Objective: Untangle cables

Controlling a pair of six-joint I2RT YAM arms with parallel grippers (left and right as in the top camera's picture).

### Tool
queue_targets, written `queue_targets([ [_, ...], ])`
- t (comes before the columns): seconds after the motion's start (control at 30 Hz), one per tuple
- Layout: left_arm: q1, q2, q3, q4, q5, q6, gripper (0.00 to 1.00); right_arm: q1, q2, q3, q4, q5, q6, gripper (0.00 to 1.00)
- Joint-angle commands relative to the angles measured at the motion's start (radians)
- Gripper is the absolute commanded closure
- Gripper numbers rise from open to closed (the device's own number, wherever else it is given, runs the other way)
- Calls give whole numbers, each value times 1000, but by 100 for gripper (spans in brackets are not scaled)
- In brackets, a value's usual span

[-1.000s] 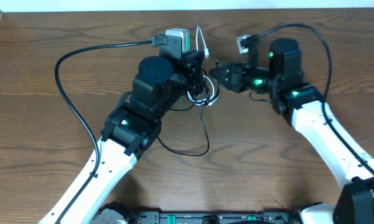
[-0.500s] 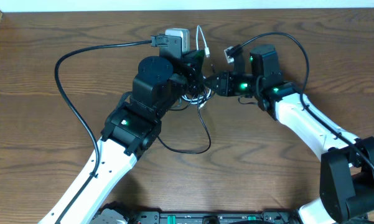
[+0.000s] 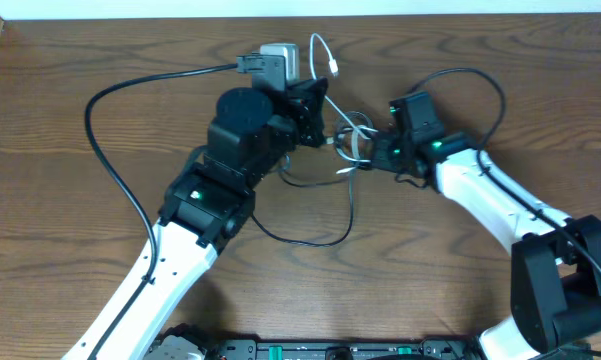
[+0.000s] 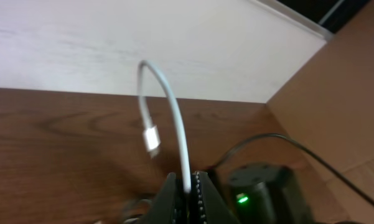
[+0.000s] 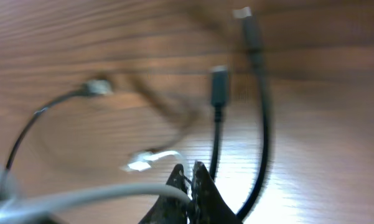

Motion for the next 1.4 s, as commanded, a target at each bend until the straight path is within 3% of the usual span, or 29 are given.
queue_targets([
  [0.0, 71, -39, 10, -2, -2, -1, 93, -118, 13, 5, -63, 140, -11, 99],
  [0.27, 166, -39, 10, -160, -2, -1, 91, -193, 12, 5, -79, -98, -178, 99],
  [0.37, 163, -23, 10, -278, 14, -1, 70, -192, -8, 5, -51, -294, -275, 99],
  [0.4, 163, -7, 10, -326, 34, 0, 57, -192, -38, 5, -32, -374, -288, 99],
  [0.63, 163, 61, 10, -342, 148, 52, 28, -222, -195, 6, 7, -645, -290, 99],
  [0.8, 163, 164, 10, -235, 304, 53, 19, -223, -301, 6, 159, -987, -268, 99],
  [1.07, 163, 335, 10, -67, 546, 122, 10, -222, -338, 6, 153, -990, -219, 99],
  [1.37, 164, 553, 10, -38, 768, 314, 9, -222, -338, 6, 139, -989, -219, 99],
])
